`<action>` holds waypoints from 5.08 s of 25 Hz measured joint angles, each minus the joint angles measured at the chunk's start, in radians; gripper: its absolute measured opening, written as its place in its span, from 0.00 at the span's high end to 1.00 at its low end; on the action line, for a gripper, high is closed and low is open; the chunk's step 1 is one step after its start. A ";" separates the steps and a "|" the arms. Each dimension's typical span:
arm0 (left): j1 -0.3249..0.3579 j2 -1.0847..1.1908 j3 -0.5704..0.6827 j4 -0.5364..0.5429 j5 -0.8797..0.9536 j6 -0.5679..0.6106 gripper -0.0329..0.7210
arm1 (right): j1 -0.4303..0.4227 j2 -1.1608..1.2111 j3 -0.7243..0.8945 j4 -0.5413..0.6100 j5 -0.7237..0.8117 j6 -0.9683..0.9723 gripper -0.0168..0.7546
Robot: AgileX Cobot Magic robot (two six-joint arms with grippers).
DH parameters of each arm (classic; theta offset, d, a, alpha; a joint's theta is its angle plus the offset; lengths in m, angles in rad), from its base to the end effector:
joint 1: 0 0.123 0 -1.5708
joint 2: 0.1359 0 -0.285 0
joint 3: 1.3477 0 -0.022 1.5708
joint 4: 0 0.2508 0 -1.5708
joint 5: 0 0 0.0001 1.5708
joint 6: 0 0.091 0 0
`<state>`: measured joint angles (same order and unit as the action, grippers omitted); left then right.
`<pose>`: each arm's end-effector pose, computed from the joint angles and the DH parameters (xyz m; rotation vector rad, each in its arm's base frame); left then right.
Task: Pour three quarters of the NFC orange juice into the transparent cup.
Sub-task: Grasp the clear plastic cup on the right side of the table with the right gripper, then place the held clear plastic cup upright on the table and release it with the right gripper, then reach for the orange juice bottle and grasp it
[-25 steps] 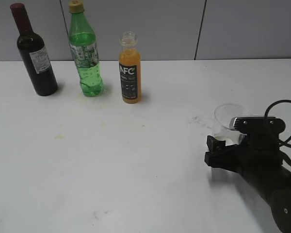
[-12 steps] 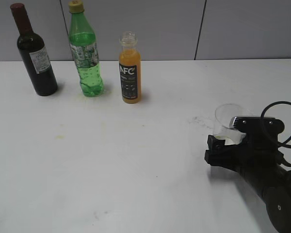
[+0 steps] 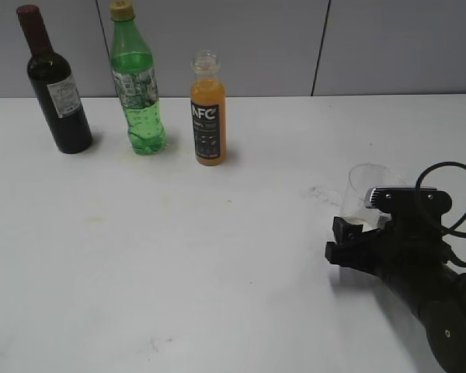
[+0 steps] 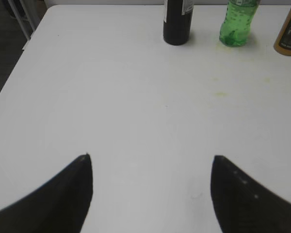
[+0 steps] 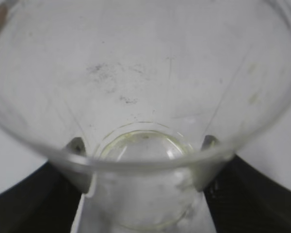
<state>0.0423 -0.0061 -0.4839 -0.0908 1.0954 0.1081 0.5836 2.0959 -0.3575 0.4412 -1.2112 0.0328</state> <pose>-0.0053 -0.0076 0.2703 0.0742 2.0842 -0.0181 0.2294 0.1079 0.0580 -0.1330 1.9993 0.0787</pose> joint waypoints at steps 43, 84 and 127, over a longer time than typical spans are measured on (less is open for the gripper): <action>0.000 0.000 0.000 0.000 0.000 0.000 0.18 | 0.043 0.141 -0.696 -1.429 0.222 0.180 0.28; 0.000 0.000 0.000 0.000 0.000 0.000 0.18 | 0.056 0.000 -0.614 -1.724 0.708 0.435 0.14; 0.000 0.000 0.000 0.000 0.000 0.000 0.18 | -0.452 -0.628 -0.957 -0.415 2.413 -0.105 0.21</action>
<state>0.0423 -0.0061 -0.4839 -0.0908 1.0954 0.1081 0.1311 1.4678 -1.3146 0.0263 1.2021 -0.0721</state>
